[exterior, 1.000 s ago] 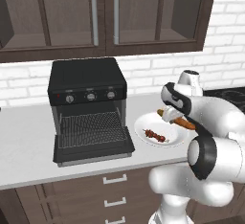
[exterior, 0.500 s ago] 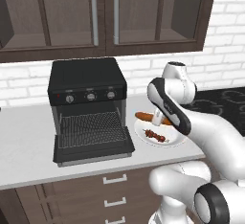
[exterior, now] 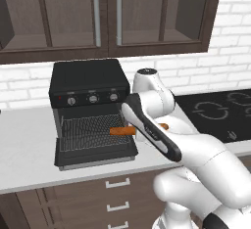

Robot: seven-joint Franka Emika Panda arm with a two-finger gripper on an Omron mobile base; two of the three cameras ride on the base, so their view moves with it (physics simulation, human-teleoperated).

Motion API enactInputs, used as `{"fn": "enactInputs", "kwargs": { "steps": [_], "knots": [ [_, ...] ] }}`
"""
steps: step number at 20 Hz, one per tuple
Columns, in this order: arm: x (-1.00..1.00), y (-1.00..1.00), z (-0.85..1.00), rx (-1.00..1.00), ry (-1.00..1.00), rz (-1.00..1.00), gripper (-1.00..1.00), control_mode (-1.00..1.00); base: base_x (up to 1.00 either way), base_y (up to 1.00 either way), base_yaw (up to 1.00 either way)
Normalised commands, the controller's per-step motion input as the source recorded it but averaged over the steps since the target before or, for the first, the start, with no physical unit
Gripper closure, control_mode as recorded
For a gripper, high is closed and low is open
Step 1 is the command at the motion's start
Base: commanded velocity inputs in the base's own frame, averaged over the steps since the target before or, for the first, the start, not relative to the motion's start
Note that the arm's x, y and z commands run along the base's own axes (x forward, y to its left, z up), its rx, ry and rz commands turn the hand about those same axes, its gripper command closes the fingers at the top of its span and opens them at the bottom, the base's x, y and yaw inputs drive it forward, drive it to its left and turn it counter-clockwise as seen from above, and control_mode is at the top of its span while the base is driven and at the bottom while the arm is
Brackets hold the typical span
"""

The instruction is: Pick up the kebab skewer and baguette bread, and place them inside the toaster oven. Close the toaster oven door and start by setting the timer.

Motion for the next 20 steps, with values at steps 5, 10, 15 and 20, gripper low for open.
{"fn": "enactInputs", "kwargs": {
  "steps": [5,10,15,20],
  "knots": [
    [-0.02,0.92,0.3,0.0,-0.14,0.31,1.0,-1.0,0.0,0.0,0.0],
    [0.06,0.64,0.07,0.0,-0.37,0.16,1.0,-1.0,0.0,0.0,0.0],
    [0.54,0.18,0.0,0.03,-0.31,0.05,1.0,-1.0,0.0,0.0,0.0],
    [0.82,0.0,-0.11,0.04,-0.16,0.0,1.0,-1.0,0.0,0.0,0.0]
  ]
}}
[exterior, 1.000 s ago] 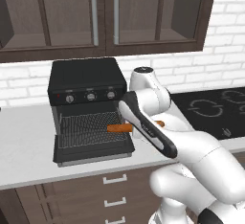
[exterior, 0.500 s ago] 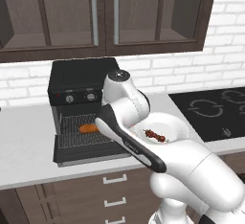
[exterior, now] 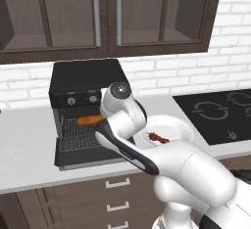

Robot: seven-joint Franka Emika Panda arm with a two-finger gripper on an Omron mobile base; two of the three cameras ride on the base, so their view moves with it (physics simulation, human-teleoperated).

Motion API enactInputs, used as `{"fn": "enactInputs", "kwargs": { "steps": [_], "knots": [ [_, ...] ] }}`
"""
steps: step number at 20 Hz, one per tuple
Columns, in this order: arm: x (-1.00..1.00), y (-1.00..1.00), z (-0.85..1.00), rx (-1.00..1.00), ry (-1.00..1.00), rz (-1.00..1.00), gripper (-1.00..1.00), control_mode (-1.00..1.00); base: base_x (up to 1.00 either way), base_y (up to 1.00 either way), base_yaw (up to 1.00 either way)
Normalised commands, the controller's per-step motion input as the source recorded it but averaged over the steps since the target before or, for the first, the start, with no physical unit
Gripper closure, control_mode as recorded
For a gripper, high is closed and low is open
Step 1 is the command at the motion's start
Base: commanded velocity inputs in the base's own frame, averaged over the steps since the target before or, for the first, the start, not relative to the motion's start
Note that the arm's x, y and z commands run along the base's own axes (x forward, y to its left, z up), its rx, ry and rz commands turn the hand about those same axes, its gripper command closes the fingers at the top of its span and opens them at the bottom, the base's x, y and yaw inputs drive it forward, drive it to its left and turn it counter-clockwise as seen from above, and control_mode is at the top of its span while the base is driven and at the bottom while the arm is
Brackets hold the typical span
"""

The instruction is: Pick up the kebab skewer and baguette bread, and place them inside the toaster oven. Close the toaster oven door and start by setting the timer.

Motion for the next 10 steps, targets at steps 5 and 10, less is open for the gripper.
{"fn": "enactInputs", "kwargs": {
  "steps": [5,10],
  "knots": [
    [0.53,0.11,-0.3,0.0,-0.11,0.0,1.0,-1.0,0.0,0.0,0.0],
    [0.48,0.03,-0.08,0.0,-0.04,0.0,1.0,-1.0,0.0,0.0,0.0]
  ]
}}
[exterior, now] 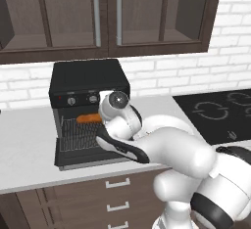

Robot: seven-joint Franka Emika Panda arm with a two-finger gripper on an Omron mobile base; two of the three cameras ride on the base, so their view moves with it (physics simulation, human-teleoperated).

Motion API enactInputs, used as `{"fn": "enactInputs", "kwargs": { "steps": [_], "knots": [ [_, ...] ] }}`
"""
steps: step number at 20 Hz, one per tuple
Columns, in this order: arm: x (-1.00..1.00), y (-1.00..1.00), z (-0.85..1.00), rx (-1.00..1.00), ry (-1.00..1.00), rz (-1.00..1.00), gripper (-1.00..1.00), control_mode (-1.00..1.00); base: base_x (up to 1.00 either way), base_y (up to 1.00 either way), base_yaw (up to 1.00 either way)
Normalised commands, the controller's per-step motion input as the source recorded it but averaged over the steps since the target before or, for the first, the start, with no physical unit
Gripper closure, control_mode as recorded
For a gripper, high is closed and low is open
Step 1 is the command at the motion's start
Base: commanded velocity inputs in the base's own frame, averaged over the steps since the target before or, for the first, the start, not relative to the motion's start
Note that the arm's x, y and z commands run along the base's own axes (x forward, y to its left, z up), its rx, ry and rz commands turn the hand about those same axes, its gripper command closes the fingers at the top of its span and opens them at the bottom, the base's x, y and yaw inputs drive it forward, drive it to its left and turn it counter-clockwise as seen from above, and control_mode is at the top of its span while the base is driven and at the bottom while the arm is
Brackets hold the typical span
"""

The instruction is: Pick up the kebab skewer and baguette bread, and place them inside the toaster oven. Close the toaster oven door and start by setting the timer.

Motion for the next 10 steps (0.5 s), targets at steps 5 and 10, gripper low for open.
{"fn": "enactInputs", "kwargs": {
  "steps": [5,10],
  "knots": [
    [0.13,0.0,0.0,0.0,0.0,0.0,1.0,-1.0,0.0,0.0,0.0],
    [0.08,0.01,-0.06,0.0,0.0,0.0,1.0,-1.0,0.0,0.0,0.0]
  ]
}}
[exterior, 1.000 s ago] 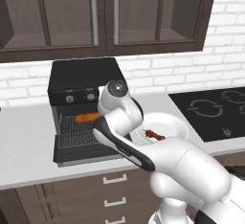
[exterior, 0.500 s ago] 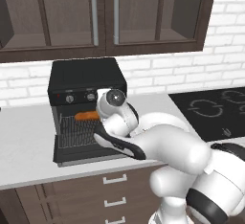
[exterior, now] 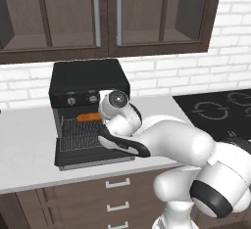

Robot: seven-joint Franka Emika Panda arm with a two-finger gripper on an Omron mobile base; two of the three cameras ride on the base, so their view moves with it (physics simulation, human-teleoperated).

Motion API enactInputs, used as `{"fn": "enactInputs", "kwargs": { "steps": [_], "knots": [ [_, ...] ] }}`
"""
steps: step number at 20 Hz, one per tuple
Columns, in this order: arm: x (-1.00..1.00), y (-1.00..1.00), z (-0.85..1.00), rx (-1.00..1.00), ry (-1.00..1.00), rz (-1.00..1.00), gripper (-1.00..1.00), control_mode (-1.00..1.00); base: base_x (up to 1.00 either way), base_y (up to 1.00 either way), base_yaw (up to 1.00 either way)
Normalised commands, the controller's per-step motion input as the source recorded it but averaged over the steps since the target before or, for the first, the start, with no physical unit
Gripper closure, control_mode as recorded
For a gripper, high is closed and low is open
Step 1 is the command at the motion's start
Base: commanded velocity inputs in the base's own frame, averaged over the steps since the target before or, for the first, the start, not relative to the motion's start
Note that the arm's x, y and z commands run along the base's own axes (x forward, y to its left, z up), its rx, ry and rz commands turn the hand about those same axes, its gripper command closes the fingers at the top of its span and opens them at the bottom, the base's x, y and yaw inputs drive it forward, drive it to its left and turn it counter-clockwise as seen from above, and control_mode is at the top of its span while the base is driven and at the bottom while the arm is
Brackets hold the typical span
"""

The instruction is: Pick up the kebab skewer and baguette bread, and place them inside the toaster oven. Close the toaster oven door and start by setting the timer.

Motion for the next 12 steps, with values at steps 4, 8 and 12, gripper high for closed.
{"fn": "enactInputs", "kwargs": {
  "steps": [4,8,12],
  "knots": [
    [0.18,0.03,-0.16,0.0,0.0,0.0,1.0,-1.0,0.0,0.0,0.0],
    [0.3,0.01,-0.06,0.0,0.0,0.0,1.0,-1.0,0.0,0.0,0.0],
    [0.32,0.03,-0.06,0.0,0.0,0.0,1.0,-1.0,0.0,0.0,0.0]
  ]
}}
